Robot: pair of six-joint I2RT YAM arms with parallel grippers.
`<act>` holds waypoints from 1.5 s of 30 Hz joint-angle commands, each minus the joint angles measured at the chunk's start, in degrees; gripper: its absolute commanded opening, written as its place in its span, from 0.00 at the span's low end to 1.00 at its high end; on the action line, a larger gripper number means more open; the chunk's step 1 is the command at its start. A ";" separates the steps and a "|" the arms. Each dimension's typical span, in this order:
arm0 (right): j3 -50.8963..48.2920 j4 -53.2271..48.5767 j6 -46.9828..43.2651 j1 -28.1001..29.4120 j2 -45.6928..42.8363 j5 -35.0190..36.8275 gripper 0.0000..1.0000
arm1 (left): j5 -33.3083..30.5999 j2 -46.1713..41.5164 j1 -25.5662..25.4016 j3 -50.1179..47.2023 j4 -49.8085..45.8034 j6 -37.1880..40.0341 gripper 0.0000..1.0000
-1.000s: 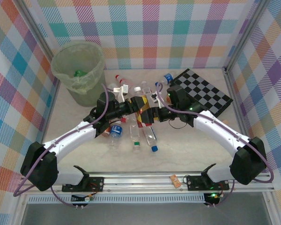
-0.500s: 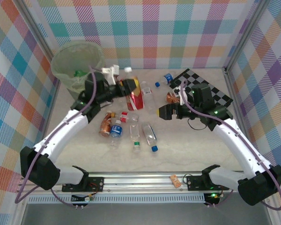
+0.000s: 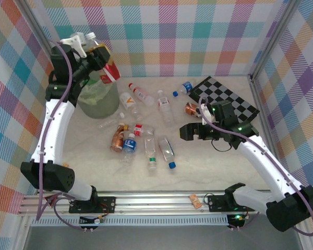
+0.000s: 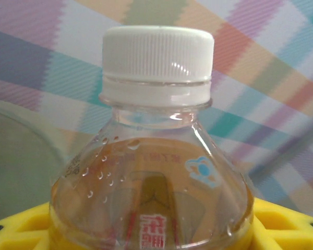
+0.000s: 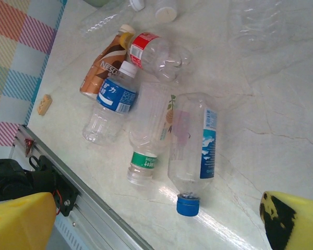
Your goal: Put the plastic bottles in the bin
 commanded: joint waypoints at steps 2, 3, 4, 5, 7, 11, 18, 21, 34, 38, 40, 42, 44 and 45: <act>-1.34 -2.74 -0.98 -0.10 -2.29 1.43 1.00 | -8.56 4.95 4.54 4.51 -0.53 2.83 0.00; -1.49 -2.95 -0.97 -0.15 -2.47 1.55 1.00 | -9.14 6.30 5.20 5.98 -1.06 2.77 0.00; -1.73 -3.21 -0.91 -0.11 -2.73 1.69 1.00 | -9.50 7.82 5.91 7.45 -1.36 2.54 0.00; -2.03 -3.49 -0.95 -0.01 -2.88 1.78 1.00 | -9.56 9.21 6.57 8.41 -1.10 2.31 0.00; -2.50 -3.85 -0.94 -0.09 -3.25 1.94 1.00 | -10.20 11.41 7.54 9.53 -0.40 1.06 0.00; -3.23 -4.42 -1.10 -0.04 -3.64 2.38 1.00 | -13.91 16.04 7.74 12.73 -1.65 2.16 0.00; -3.58 -5.52 -1.68 -0.09 -4.75 4.18 1.00 | -15.05 28.30 7.65 25.72 -15.49 7.41 0.00; -3.75 -5.90 -1.62 -0.06 -4.76 4.67 1.00 | -15.14 31.81 7.47 27.59 -18.90 8.94 0.00; -3.93 -5.18 -1.55 -0.10 -3.18 6.26 1.00 | -15.76 34.60 6.07 17.63 -20.90 14.87 0.00; -4.22 -5.07 -0.71 -0.11 -2.94 7.22 1.00 | -14.90 34.59 6.07 15.12 -19.98 15.09 0.19; -3.89 -5.72 -0.30 -0.12 -2.21 7.83 1.00 | -14.87 34.52 5.97 14.84 -19.72 15.14 0.32; -3.73 -6.46 -0.19 -0.11 -1.60 8.98 1.00 | -14.47 34.31 6.05 14.75 -19.70 15.09 0.47; -3.85 -6.75 -0.04 -0.07 -1.41 10.04 1.00 | -13.98 34.35 6.00 14.75 -19.62 15.09 0.58; -4.02 -6.72 -0.06 -0.12 -1.50 10.32 1.00 | -13.87 34.26 6.00 14.72 -19.70 15.17 0.61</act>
